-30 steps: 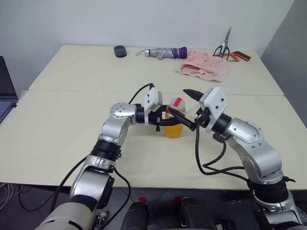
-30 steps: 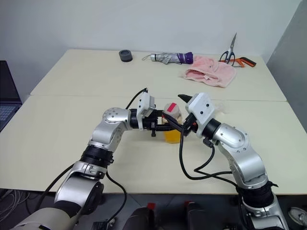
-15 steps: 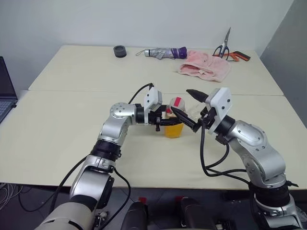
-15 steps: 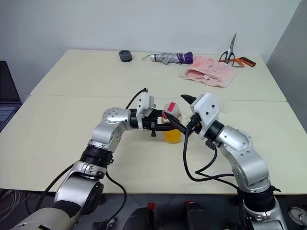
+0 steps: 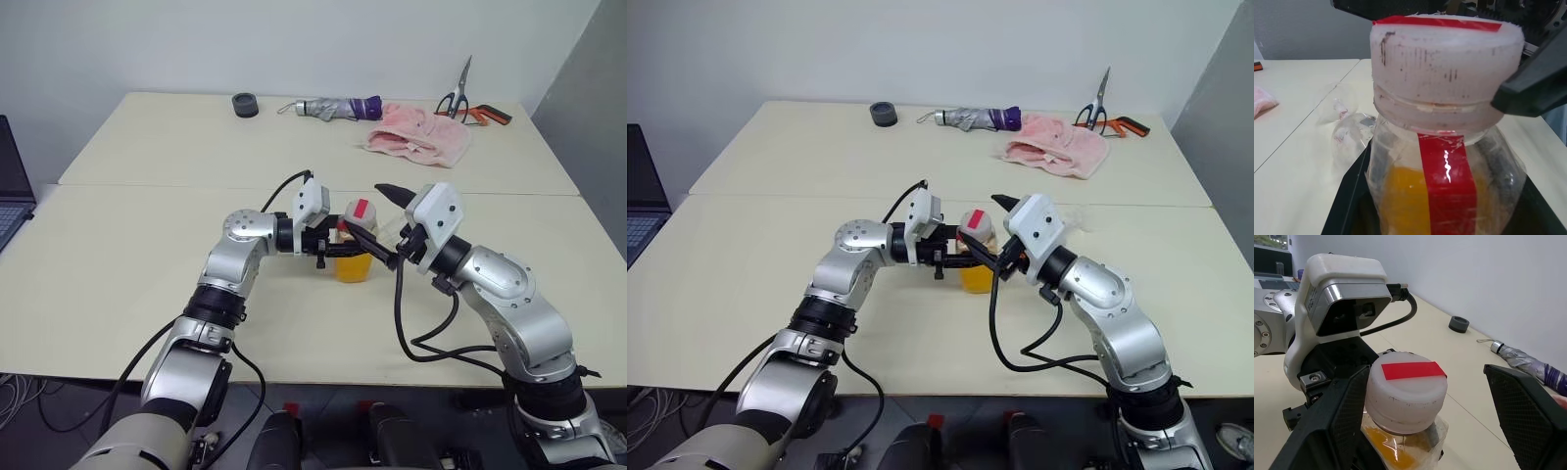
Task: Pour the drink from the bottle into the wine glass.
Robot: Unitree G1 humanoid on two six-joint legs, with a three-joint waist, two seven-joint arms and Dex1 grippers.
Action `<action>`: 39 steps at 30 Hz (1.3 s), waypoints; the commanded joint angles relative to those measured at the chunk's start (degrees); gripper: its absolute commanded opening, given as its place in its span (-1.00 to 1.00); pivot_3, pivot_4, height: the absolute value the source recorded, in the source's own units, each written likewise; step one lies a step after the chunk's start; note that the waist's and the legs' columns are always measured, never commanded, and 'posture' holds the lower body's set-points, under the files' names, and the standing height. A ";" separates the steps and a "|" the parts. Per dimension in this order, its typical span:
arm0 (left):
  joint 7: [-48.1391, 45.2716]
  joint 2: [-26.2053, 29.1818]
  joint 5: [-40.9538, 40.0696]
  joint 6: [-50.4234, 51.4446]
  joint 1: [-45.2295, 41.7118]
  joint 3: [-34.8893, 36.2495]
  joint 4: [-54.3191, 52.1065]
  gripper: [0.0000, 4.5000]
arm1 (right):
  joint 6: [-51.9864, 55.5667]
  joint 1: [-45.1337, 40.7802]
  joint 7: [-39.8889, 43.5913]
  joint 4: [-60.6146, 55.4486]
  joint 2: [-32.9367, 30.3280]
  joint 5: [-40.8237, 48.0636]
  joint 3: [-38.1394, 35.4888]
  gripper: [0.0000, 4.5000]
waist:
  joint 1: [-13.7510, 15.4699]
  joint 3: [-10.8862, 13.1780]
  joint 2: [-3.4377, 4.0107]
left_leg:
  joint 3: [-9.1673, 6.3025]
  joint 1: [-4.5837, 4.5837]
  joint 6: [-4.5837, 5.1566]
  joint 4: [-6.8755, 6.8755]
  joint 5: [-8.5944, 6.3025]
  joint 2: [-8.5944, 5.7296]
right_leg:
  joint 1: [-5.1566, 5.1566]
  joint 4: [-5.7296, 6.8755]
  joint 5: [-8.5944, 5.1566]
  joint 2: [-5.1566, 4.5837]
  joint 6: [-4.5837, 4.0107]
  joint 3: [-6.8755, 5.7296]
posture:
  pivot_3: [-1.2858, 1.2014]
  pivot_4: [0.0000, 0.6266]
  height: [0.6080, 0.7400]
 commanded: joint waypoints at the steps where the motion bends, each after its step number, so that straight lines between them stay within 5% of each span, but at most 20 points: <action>1: -0.51 0.26 -1.23 -0.65 -0.80 0.97 -1.91 -0.21 | -1.10 0.09 -0.98 -2.09 -0.21 0.20 -2.94 0.75 | 0.00 0.00 0.00 | 0.00 0.00 0.00 0.00 0.00 0.00 | 0.00 0.00 0.00 0.00 0.00 0.00 | 0.03 -0.52 1.00; 39: -1.04 0.57 -1.18 -0.97 -1.28 0.91 -1.13 -0.21 | -0.02 3.24 -1.45 -4.10 -2.73 1.91 -5.59 0.75 | 0.00 0.00 0.00 | 0.00 0.00 0.00 0.00 0.00 0.00 | 0.00 0.01 0.00 0.00 0.00 0.00 | 0.03 -0.52 1.00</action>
